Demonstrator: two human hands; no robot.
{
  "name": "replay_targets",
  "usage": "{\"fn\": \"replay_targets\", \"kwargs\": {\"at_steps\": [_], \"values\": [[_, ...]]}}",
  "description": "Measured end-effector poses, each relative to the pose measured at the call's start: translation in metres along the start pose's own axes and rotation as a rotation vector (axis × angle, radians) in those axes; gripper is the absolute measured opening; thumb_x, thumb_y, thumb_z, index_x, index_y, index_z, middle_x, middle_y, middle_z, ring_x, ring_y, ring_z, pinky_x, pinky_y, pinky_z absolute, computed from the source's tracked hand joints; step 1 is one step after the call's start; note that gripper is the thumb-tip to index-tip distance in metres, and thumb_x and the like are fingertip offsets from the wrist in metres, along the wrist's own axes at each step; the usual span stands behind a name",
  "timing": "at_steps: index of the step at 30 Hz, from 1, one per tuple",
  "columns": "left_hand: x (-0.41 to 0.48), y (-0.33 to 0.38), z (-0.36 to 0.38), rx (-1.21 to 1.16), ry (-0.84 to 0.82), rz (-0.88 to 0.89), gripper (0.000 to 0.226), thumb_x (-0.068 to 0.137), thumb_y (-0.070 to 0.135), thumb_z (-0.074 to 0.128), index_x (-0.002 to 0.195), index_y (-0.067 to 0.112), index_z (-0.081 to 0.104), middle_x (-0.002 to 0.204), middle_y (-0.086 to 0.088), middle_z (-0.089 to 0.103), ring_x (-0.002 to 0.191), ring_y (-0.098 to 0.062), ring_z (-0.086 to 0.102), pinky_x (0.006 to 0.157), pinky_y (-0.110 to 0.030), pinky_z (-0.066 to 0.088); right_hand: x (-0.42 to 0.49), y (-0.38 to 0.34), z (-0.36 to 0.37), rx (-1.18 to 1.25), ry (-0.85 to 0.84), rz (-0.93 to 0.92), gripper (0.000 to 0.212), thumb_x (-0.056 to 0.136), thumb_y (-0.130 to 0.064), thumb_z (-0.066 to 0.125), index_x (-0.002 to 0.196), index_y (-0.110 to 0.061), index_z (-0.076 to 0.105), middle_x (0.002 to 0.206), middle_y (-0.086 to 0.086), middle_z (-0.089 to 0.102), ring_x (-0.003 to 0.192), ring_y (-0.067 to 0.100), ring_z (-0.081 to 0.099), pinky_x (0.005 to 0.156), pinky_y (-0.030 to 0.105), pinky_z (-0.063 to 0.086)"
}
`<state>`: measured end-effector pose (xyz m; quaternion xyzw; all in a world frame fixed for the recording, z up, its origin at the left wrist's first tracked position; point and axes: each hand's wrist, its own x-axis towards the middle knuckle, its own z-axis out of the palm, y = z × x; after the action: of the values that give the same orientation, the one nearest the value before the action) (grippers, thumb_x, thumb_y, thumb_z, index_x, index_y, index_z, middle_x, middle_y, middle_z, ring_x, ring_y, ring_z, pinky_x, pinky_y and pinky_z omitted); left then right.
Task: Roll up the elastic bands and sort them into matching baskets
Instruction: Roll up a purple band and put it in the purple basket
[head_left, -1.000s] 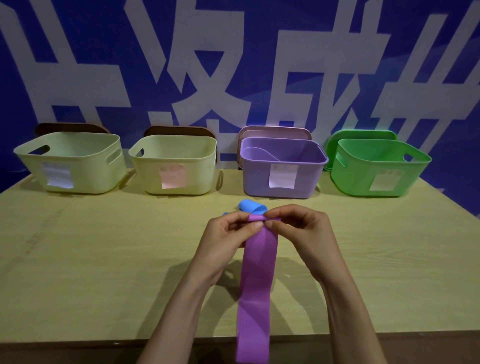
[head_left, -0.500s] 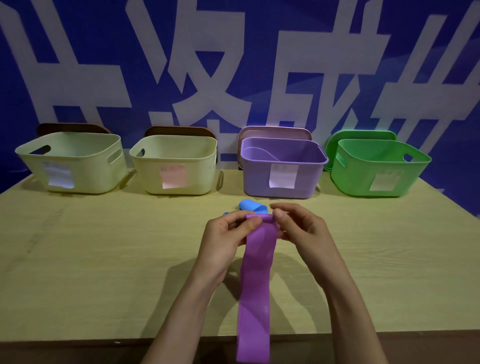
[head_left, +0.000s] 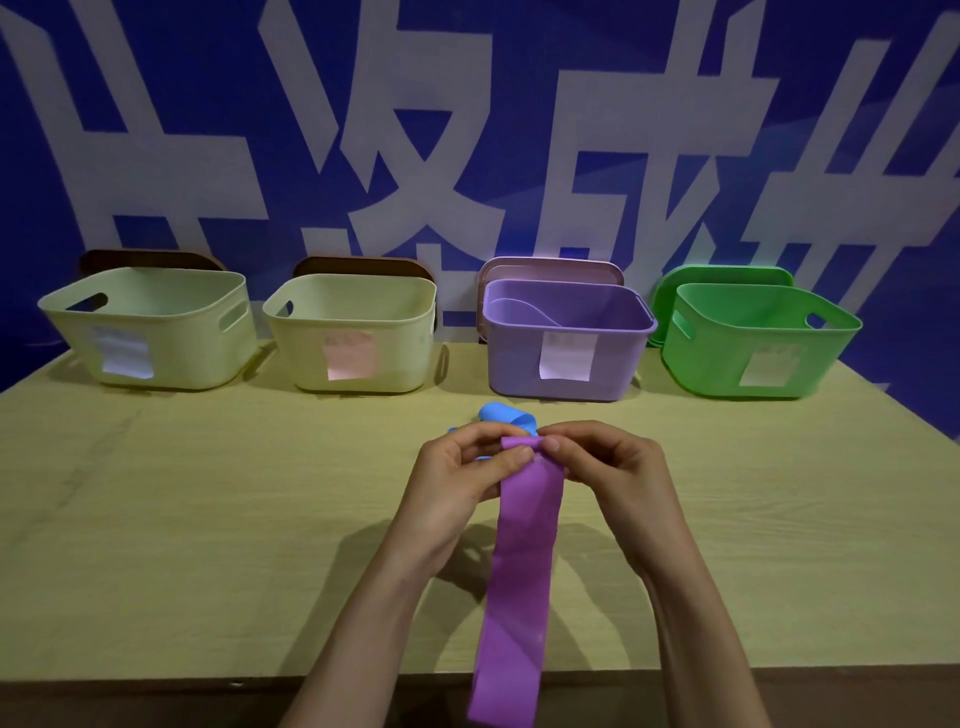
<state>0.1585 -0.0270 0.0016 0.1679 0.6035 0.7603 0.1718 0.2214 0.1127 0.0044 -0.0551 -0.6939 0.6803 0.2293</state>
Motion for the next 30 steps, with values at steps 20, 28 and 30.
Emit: {"fn": "replay_targets", "kwargs": {"at_steps": [20,28,30], "values": [[-0.0018,0.0000,0.0023,-0.024,-0.012,-0.059,0.010,0.080,0.003,0.069,0.088,0.008,0.072,0.084,-0.008,0.075,0.076,-0.013,0.070,0.067,-0.021,0.055,-0.0033,0.0010,-0.0052,0.055,-0.012,-0.028,0.028,0.069,0.014,0.072,0.085,-0.009,0.073,0.088,0.001,0.074,0.087,0.011,0.069,0.076,0.019,0.052],[-0.0024,-0.0011,-0.0008,0.072,0.026,0.032,0.021,0.075,-0.004,0.072,0.089,0.012,0.073,0.081,-0.001,0.075,0.080,-0.010,0.069,0.071,-0.020,0.053,-0.0026,0.0034,-0.0019,-0.081,-0.058,0.056,0.013,0.087,-0.014,0.064,0.082,-0.013,0.075,0.082,0.012,0.071,0.074,0.013,0.058,0.070,0.027,0.051],[-0.0027,-0.0005,-0.0004,0.076,0.036,0.042,0.022,0.075,-0.002,0.073,0.087,0.016,0.073,0.084,-0.002,0.075,0.081,-0.010,0.068,0.072,-0.021,0.053,-0.0021,0.0024,-0.0005,-0.065,-0.029,0.031,0.011,0.086,-0.011,0.065,0.081,-0.012,0.075,0.081,0.011,0.072,0.072,0.012,0.058,0.067,0.024,0.050]]}}
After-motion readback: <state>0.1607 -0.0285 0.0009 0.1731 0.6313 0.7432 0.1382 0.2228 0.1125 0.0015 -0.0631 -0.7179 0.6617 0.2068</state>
